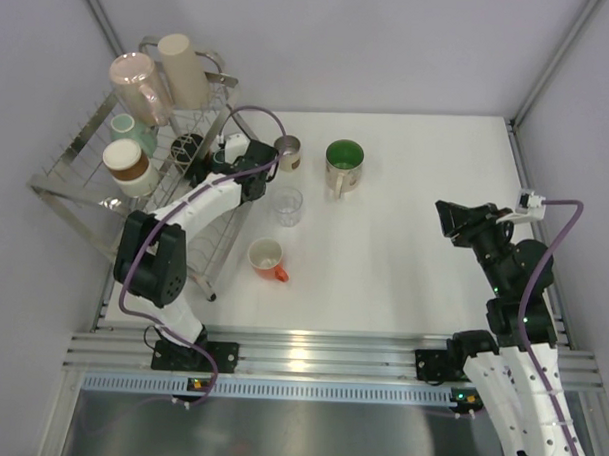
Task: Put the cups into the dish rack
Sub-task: Place the cup upside down on the dish rack, then grab a cup with the right arm
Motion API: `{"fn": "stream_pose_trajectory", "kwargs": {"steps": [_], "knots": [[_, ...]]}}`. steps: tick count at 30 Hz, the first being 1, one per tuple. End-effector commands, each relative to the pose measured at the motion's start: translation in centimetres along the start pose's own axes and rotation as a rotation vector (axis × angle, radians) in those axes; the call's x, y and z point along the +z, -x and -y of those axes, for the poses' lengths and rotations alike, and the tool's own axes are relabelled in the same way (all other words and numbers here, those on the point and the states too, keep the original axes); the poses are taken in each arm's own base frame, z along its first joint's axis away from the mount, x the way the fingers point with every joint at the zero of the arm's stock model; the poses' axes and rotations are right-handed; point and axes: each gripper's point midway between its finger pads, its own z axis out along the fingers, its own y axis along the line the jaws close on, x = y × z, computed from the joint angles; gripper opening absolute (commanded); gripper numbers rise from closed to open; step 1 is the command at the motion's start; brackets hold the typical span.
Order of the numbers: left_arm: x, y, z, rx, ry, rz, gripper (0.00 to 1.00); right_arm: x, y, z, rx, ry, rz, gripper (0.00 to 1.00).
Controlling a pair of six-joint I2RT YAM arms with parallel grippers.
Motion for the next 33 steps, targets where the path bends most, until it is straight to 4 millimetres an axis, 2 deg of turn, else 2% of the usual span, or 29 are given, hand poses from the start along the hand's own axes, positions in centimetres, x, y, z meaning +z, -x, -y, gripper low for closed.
{"fn": "stream_pose_trajectory", "kwargs": {"steps": [1,7,14,23,28,33], "knots": [[-2.3,2.8,0.4,-0.031,-0.042,0.055,0.59,-0.1,1.1,-1.2,-0.002,0.035,0.024,0.37],[-2.9,2.8,0.1,-0.048,-0.039,0.053,0.59,-0.2,0.9,-1.0,0.001,0.026,0.020,0.37],[-3.9,2.7,0.0,-0.039,-0.065,0.058,0.59,0.9,-0.8,0.1,0.021,-0.003,-0.044,0.37],[-5.8,1.9,1.5,0.004,-0.144,0.053,0.58,2.0,-2.3,0.7,0.040,-0.017,-0.107,0.37],[-8.3,2.0,3.6,0.051,-0.244,0.068,0.58,2.6,-3.0,1.3,0.043,-0.041,-0.146,0.38],[-12.0,0.3,7.9,0.181,-0.420,0.046,0.59,3.7,-3.6,1.8,0.047,-0.069,-0.187,0.38]]}}
